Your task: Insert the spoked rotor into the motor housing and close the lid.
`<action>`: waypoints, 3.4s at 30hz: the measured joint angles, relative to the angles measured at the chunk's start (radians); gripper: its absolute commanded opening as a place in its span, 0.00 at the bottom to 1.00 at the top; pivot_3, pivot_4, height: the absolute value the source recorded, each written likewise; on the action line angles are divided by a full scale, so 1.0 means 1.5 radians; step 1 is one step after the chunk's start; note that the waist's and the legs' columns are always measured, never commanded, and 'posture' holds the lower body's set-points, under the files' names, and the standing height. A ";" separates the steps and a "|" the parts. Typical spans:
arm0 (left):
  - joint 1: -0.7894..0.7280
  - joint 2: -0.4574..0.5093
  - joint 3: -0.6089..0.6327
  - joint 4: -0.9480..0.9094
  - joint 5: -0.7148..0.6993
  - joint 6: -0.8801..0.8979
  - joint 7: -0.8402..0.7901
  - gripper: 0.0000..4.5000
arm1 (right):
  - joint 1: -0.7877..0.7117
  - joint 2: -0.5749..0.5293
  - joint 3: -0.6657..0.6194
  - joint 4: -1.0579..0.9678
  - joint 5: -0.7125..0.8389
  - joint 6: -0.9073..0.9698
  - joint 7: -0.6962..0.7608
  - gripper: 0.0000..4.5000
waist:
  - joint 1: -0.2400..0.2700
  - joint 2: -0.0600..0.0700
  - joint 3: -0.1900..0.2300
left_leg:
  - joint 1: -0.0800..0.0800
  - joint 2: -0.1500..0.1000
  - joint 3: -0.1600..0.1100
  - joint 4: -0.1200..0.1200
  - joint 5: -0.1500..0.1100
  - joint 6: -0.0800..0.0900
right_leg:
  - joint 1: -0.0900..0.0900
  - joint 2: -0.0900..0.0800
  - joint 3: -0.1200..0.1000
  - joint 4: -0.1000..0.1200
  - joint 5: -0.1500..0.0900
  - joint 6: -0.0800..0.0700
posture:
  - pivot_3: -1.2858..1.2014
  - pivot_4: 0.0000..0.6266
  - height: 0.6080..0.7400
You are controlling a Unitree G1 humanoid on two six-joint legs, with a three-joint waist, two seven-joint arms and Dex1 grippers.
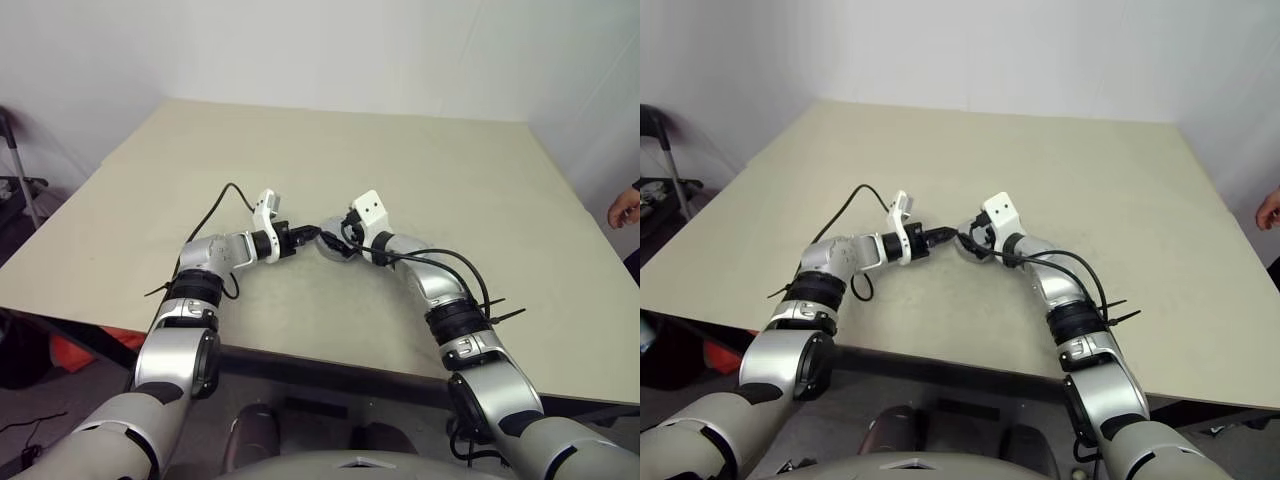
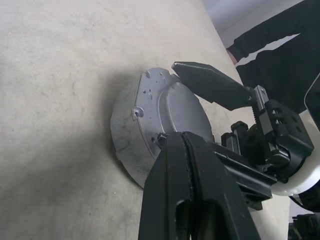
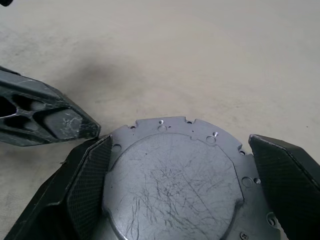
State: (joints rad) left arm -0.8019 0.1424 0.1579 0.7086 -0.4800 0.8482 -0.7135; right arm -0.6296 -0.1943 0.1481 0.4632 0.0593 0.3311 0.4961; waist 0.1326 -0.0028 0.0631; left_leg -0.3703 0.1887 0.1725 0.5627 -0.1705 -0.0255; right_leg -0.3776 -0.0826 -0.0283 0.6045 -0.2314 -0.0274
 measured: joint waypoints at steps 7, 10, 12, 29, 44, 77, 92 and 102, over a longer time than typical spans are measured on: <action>0.001 -0.013 -0.001 -0.009 0.008 0.000 0.043 0.00 | 0.000 0.000 0.000 -0.001 -0.003 0.004 -0.007 0.99 | 0.002 0.000 0.000 | 0.001 0.000 0.000 0.000 0.000 0.000 | 0.002 0.000 0.000 0.000 0.000 0.000 | 0.52 0.00 1.00; -0.013 -0.022 0.007 0.021 0.021 -0.014 0.084 0.00 | 0.000 -0.001 -0.001 -0.001 -0.005 0.004 -0.012 0.99 | 0.002 0.000 0.000 | 0.001 -0.001 0.000 0.000 0.000 0.000 | 0.002 -0.001 0.000 0.000 0.000 0.000 | 0.52 0.00 1.00; -0.026 -0.026 0.008 0.040 0.027 -0.027 0.100 0.00 | 0.000 -0.003 -0.001 0.000 -0.008 0.004 -0.015 0.99 | 0.004 0.000 0.000 | 0.002 -0.001 0.000 0.000 0.000 0.001 | 0.004 -0.002 0.000 0.000 -0.001 0.001 | 0.52 0.00 1.00; -0.065 -0.018 0.100 0.148 0.025 -0.146 0.149 0.00 | 0.000 -0.004 -0.001 -0.005 -0.009 0.000 -0.009 0.99 | 0.002 0.000 0.001 | -0.001 -0.001 0.000 0.000 0.001 -0.001 | 0.001 -0.002 0.000 0.000 -0.001 0.002 | 0.52 0.00 1.00; -0.119 -0.008 0.107 0.242 0.047 -0.206 0.146 0.00 | 0.062 -0.030 -0.005 -0.105 0.015 0.049 0.037 0.69 | 0.002 0.000 0.001 | -0.001 -0.001 0.000 0.001 -0.003 0.006 | 0.002 -0.002 -0.001 -0.001 -0.002 0.004 | 0.52 0.00 1.00; -0.065 0.000 0.045 0.069 0.018 -0.030 -0.052 0.00 | 0.140 -0.141 0.035 -0.265 0.041 0.119 0.175 0.69 | 0.010 -0.001 0.000 | -0.001 -0.005 0.000 0.002 -0.009 0.014 | 0.005 -0.005 -0.001 0.001 -0.011 0.006 | 0.52 0.00 1.00; 0.043 0.017 -0.025 -0.108 -0.028 0.116 -0.085 0.00 | 0.125 -0.132 0.034 -0.233 0.039 0.118 0.172 0.69 | 0.007 0.000 -0.001 | 0.003 -0.004 0.000 0.003 -0.008 0.013 | 0.009 -0.005 -0.001 0.002 -0.011 0.005 | 0.52 0.00 1.00; 0.042 -0.007 -0.061 -0.080 0.011 0.074 -0.030 0.00 | 0.123 -0.129 0.036 -0.234 0.037 0.115 0.160 0.69 | 0.006 0.000 -0.003 | 0.004 -0.005 -0.001 0.004 -0.008 0.013 | 0.011 -0.005 -0.001 0.001 -0.011 0.005 | 0.52 0.00 1.00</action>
State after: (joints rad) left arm -0.7385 0.1313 0.0662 0.5892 -0.4640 0.9588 -0.7581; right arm -0.4449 -0.3881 0.2022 0.1125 0.1149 0.5034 0.7363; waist 0.1422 -0.0022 0.0581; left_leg -0.3639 0.1815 0.1716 0.5683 -0.1832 -0.0055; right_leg -0.3612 -0.0901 -0.0292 0.6064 -0.2482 -0.0192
